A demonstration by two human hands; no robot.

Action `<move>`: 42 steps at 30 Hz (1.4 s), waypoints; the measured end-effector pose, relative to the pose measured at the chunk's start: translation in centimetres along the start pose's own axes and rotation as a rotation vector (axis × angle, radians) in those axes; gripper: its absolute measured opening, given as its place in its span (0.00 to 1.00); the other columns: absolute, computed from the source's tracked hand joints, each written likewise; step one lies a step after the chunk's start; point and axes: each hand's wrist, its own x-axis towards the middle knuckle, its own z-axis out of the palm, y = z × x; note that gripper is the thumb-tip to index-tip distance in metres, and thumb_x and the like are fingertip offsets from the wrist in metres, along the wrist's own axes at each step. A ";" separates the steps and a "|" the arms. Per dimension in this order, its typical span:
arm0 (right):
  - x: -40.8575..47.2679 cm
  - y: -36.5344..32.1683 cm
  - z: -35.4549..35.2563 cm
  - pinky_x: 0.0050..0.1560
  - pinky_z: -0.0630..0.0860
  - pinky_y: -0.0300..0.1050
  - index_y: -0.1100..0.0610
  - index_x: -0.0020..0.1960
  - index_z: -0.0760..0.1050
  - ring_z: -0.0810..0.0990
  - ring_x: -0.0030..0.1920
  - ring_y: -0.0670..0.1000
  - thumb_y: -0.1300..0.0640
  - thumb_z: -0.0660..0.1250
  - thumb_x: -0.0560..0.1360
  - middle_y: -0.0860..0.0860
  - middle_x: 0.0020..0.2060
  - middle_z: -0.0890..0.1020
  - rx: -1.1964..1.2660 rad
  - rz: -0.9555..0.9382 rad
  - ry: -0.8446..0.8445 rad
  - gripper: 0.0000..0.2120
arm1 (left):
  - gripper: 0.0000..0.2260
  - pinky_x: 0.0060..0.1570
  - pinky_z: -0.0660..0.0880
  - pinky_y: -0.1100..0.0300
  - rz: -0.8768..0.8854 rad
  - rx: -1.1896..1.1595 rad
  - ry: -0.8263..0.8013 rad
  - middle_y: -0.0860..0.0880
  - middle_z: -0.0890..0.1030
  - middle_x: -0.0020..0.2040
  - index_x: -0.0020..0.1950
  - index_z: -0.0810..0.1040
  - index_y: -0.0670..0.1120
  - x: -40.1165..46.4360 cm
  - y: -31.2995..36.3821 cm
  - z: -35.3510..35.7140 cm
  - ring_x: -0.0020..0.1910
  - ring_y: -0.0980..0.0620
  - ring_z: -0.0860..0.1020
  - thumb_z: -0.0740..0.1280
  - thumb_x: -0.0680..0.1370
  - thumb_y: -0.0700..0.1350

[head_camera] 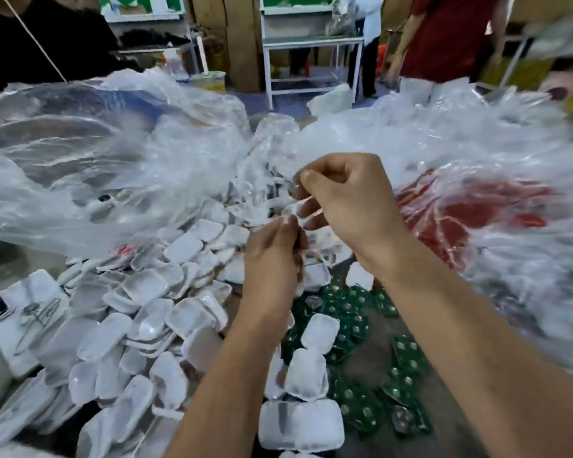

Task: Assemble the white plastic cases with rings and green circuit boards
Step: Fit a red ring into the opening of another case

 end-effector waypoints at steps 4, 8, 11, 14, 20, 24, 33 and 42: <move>-1.5 1.2 -6.7 0.40 0.84 0.49 0.55 0.44 0.86 0.85 0.34 0.47 0.61 0.71 0.79 0.48 0.34 0.86 -0.348 -0.089 0.206 0.07 | 0.23 0.33 0.63 0.56 0.133 0.196 -0.102 0.54 0.68 0.26 0.31 0.73 0.47 -1.1 0.2 2.6 0.26 0.56 0.66 0.59 0.86 0.47; -4.4 1.4 -12.3 0.43 0.83 0.45 0.52 0.45 0.86 0.83 0.36 0.43 0.57 0.72 0.78 0.43 0.36 0.85 -0.645 -0.095 0.389 0.05 | 0.20 0.35 0.67 0.55 0.294 0.317 -0.258 0.48 0.72 0.28 0.36 0.75 0.43 -2.2 1.5 7.8 0.29 0.54 0.69 0.60 0.84 0.50; -6.2 1.4 -16.6 0.35 0.72 0.37 0.50 0.37 0.82 0.78 0.33 0.42 0.53 0.72 0.77 0.44 0.31 0.80 -0.882 0.033 0.468 0.09 | 0.16 0.34 0.68 0.56 0.443 0.406 -0.389 0.54 0.74 0.28 0.36 0.76 0.48 -3.2 2.7 12.4 0.30 0.56 0.72 0.63 0.83 0.46; -7.1 1.0 -21.4 0.34 0.73 0.43 0.56 0.35 0.83 0.81 0.34 0.55 0.55 0.73 0.73 0.54 0.31 0.83 -1.061 0.428 0.335 0.10 | 0.11 0.38 0.70 0.49 0.590 0.503 -0.521 0.49 0.76 0.34 0.41 0.76 0.42 -4.4 3.1 16.8 0.36 0.48 0.73 0.65 0.82 0.41; -7.8 0.4 -23.0 0.36 0.70 0.42 0.49 0.41 0.86 0.80 0.40 0.55 0.59 0.72 0.75 0.54 0.39 0.84 -1.141 0.575 0.114 0.07 | 0.04 0.47 0.73 0.50 0.715 0.755 -0.620 0.46 0.76 0.50 0.52 0.79 0.43 -5.2 2.0 19.8 0.49 0.46 0.74 0.64 0.81 0.41; -7.0 -0.6 -20.7 0.44 0.74 0.41 0.48 0.43 0.86 0.81 0.39 0.51 0.58 0.72 0.75 0.49 0.37 0.84 -1.019 0.092 0.489 0.06 | 0.05 0.39 0.63 0.60 0.582 0.723 -0.285 0.51 0.76 0.46 0.50 0.78 0.45 -3.7 1.6 17.3 0.44 0.52 0.73 0.64 0.82 0.43; -2.7 2.6 -8.3 0.45 0.78 0.48 0.56 0.47 0.78 0.83 0.46 0.58 0.66 0.67 0.76 0.54 0.43 0.83 -0.998 -0.042 -0.327 0.07 | 0.05 0.41 0.75 0.51 0.308 0.945 -0.039 0.47 0.81 0.43 0.45 0.79 0.47 0.5 1.3 7.1 0.45 0.43 0.79 0.67 0.73 0.38; -2.9 6.9 -7.4 0.55 0.78 0.45 0.53 0.61 0.80 0.81 0.55 0.51 0.62 0.75 0.74 0.49 0.55 0.82 -0.982 -0.114 -0.351 0.17 | 0.09 0.44 0.82 0.48 0.254 0.676 -0.013 0.54 0.83 0.38 0.41 0.79 0.52 1.0 -0.1 2.8 0.40 0.55 0.83 0.67 0.73 0.37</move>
